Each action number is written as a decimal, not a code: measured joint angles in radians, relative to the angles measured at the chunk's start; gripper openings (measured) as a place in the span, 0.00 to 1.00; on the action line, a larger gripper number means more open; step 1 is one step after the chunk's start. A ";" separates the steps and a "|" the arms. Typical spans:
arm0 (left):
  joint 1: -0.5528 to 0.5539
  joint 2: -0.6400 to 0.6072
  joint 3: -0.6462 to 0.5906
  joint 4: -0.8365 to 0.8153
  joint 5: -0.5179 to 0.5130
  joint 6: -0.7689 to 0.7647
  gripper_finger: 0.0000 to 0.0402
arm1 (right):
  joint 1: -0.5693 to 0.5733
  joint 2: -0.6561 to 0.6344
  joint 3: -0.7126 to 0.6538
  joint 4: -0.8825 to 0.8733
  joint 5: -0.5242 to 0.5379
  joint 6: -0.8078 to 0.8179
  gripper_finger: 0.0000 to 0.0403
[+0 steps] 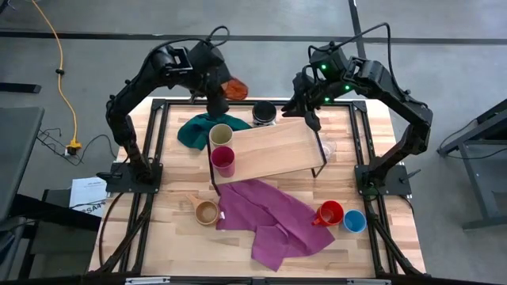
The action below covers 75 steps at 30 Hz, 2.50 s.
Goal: Stack small to large cups/mugs on shelf
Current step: Put the red cup on the shelf
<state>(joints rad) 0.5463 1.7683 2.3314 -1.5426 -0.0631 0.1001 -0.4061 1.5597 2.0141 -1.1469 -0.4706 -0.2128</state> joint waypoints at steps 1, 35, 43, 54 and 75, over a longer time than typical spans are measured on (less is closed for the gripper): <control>-0.009 0.000 0.000 0.007 0.005 0.000 0.00 | 0.000 0.000 0.000 0.003 0.000 0.003 0.19; -0.184 0.036 0.001 0.138 0.173 -0.026 0.00 | -0.049 -0.009 0.000 0.077 -0.001 0.031 0.19; -0.207 0.097 0.000 0.092 0.201 0.008 0.00 | -0.075 -0.012 0.000 0.075 0.000 0.031 0.19; -0.215 0.118 0.000 0.088 0.213 0.028 0.00 | -0.079 -0.012 0.000 0.072 0.000 0.025 0.19; -0.215 0.140 -0.002 0.050 0.212 0.076 0.00 | -0.079 -0.012 0.000 0.072 0.000 0.021 0.19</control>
<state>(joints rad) 0.3311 1.9079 2.3299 -1.4929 0.1484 0.1766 -0.4850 1.5475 2.0144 -1.0744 -0.4709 -0.1917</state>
